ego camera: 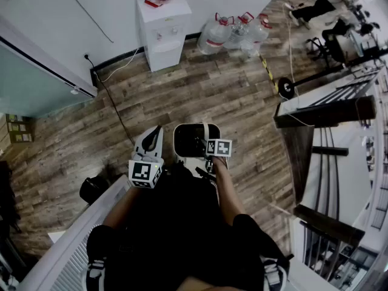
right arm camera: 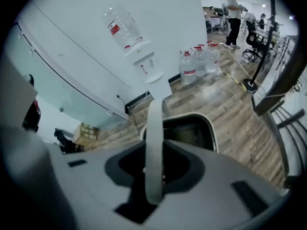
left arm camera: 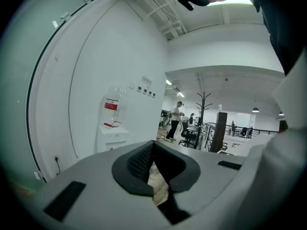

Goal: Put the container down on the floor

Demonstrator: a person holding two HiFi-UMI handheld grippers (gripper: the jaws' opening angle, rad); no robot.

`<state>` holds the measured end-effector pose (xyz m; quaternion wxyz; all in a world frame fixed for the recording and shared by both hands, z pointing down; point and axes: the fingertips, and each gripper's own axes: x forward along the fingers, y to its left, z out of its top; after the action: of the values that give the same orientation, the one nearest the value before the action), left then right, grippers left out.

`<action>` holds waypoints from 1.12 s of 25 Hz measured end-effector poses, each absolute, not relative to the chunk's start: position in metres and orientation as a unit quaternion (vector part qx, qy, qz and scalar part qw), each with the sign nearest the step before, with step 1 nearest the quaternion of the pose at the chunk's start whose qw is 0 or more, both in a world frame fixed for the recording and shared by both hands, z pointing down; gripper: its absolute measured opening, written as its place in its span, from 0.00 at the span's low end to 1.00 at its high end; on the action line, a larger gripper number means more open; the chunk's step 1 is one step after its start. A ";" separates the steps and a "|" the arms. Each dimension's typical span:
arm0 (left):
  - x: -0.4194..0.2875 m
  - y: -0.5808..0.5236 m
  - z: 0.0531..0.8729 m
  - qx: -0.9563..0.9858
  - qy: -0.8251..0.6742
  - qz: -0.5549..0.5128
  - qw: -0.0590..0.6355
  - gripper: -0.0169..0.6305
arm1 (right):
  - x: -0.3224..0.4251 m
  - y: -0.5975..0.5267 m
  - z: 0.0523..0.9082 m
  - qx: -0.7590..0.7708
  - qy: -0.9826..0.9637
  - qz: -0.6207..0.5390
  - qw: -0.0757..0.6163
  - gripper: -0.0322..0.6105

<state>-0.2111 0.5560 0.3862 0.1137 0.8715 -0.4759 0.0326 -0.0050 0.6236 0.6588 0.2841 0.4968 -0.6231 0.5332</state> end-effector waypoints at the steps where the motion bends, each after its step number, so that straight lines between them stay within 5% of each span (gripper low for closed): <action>1: -0.211 0.556 0.386 0.872 -0.475 0.032 0.114 0.07 | -0.005 0.624 0.659 0.497 -0.623 0.533 0.285 0.23; 28: -0.243 0.551 0.392 0.880 -0.456 0.026 0.133 0.07 | -0.010 0.623 0.653 0.528 -0.602 0.551 0.235 0.23</action>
<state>-0.2435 0.5506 0.3920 0.1331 0.8797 -0.4557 0.0256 -0.0095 0.6230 0.6526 0.2347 0.5281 -0.6018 0.5512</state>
